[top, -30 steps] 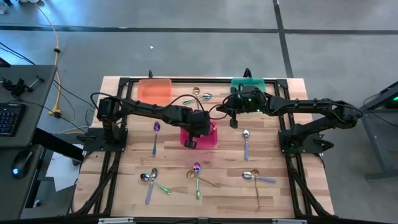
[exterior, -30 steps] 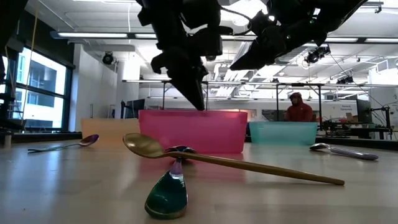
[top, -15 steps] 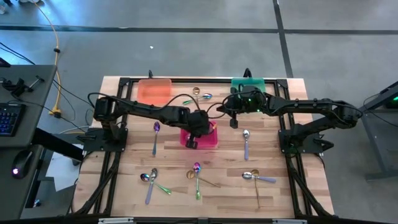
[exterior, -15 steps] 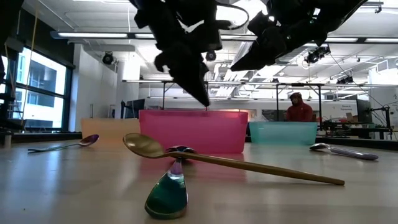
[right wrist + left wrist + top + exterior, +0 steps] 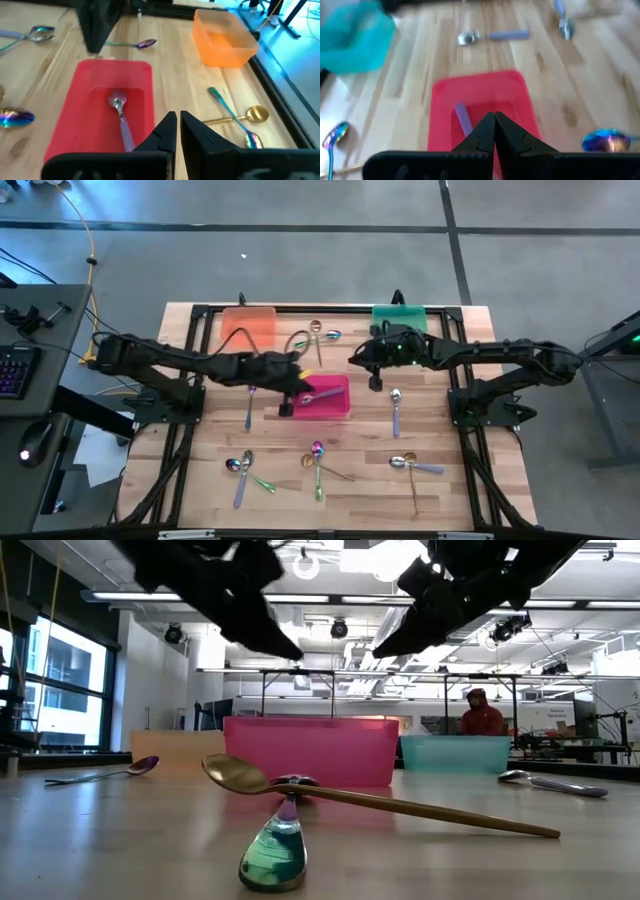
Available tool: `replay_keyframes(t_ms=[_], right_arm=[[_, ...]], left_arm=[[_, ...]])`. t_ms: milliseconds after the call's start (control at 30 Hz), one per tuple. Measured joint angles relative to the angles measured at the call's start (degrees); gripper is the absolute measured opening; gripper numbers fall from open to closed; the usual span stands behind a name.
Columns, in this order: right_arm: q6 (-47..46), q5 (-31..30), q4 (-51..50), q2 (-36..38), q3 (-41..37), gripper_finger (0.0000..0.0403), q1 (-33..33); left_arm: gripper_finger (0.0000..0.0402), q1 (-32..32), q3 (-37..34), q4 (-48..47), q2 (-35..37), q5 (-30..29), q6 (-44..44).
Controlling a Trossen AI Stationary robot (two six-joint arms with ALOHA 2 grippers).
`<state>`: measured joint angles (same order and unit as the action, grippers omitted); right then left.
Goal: Sort silverware by color (type)
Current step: Put the green spoon into the orange bin
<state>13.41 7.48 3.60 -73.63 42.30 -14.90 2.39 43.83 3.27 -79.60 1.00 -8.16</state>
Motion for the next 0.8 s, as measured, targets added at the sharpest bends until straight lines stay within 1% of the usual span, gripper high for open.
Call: replay_keyframes(t_ms=[33,100,167,200,267,333,400,667,800], right_arm=[[-0.1,-1.2,0.1,0.0,0.0,0.0007,0.8],[-0.1,-3.3,-0.4,0.0,0.0,0.0007,2.2],[-0.1,-5.3,-0.4,0.1,0.0,0.0007,3.6],[-0.4,-6.3,-0.7,0.2,0.0,0.0007,4.2],[-1.0,-7.8,-0.6,0.5,0.0,0.0007,5.2],[-2.1,-8.6,-0.9,0.6,0.0,0.0007,5.8],[-3.1,-8.6,-0.2,0.7,0.0,0.0007,6.3],[-2.9,-8.5,0.0,0.7,0.0,0.0007,8.4],[-2.9,-8.5,0.1,0.7,0.0,0.0007,9.7]], left_arm=[[0.0,0.0,-2.3,0.9,1.9,0.0,0.9],[0.0,0.0,-5.8,5.9,4.1,-0.1,2.3],[0.0,0.1,-9.5,7.6,6.9,-0.1,3.5],[0.0,0.1,-10.6,10.1,7.3,-0.1,3.6],[0.0,0.1,-13.6,11.2,9.4,-0.2,3.8],[0.0,0.1,-15.1,14.2,9.5,-0.3,4.6],[0.0,0.3,-17.0,14.8,10.4,-0.4,5.3],[0.0,0.2,-17.7,13.6,10.2,-1.2,6.0],[0.0,0.2,-17.7,12.4,10.2,-1.1,4.0]])
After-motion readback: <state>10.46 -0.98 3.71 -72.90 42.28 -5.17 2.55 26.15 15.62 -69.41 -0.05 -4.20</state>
